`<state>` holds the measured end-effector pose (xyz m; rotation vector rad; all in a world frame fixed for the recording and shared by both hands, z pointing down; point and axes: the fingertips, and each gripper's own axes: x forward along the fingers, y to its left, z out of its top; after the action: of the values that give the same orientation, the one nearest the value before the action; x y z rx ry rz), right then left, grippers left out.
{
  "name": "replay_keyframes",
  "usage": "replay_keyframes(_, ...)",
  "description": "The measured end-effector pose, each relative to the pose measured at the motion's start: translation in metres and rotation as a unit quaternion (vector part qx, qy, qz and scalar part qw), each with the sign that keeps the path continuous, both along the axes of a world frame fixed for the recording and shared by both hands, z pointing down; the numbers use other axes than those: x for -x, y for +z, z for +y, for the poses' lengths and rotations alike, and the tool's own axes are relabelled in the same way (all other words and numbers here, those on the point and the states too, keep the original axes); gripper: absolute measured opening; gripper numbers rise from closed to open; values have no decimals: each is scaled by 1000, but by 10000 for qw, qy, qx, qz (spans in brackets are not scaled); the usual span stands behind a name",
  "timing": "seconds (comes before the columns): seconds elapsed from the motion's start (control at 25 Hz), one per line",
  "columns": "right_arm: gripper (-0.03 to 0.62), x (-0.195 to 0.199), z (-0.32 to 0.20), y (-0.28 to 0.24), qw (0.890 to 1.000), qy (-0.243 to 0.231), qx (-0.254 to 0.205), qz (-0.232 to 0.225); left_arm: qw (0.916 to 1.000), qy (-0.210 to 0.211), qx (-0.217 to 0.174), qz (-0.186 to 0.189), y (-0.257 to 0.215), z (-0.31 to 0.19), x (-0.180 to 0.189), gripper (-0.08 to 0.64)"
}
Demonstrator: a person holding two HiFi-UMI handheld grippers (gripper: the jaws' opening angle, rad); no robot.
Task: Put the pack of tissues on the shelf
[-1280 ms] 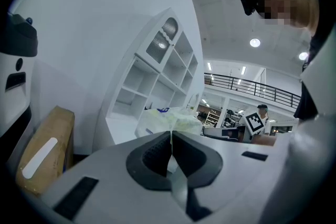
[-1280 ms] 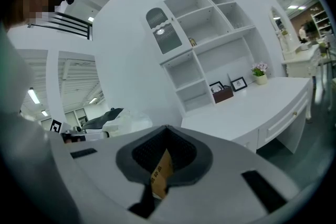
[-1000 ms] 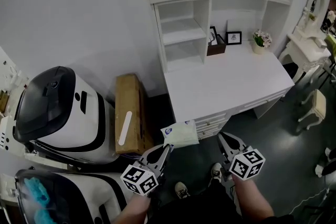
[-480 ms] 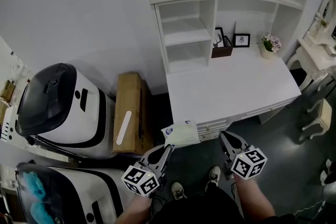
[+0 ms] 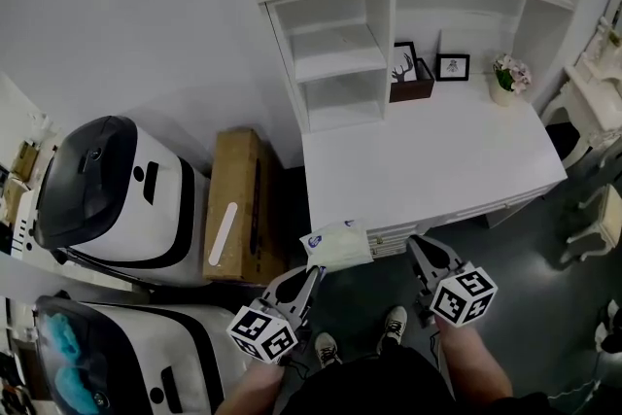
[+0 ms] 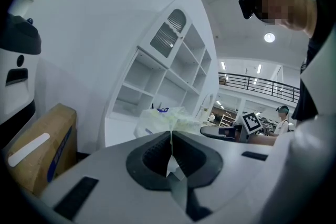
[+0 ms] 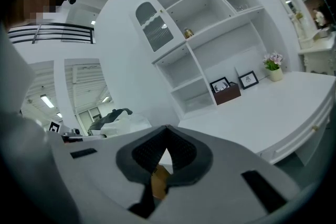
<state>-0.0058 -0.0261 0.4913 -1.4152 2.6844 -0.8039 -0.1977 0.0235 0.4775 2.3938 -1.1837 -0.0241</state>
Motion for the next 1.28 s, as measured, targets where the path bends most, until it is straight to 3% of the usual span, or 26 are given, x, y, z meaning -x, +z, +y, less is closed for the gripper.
replay_keyframes(0.72,5,-73,-41,16,9993,-350,98,16,9994,-331,107,-32,17,-36,-75,5)
replay_keyframes(1.08,5,-92,-51,9,9986,-516,25,-143,9978,-610,235,117,11,-39,-91,5)
replay_keyframes(1.28,5,-103,-54,2,9982,-540,-33,-248,9973,-694,222,16,4,-41,-95,5)
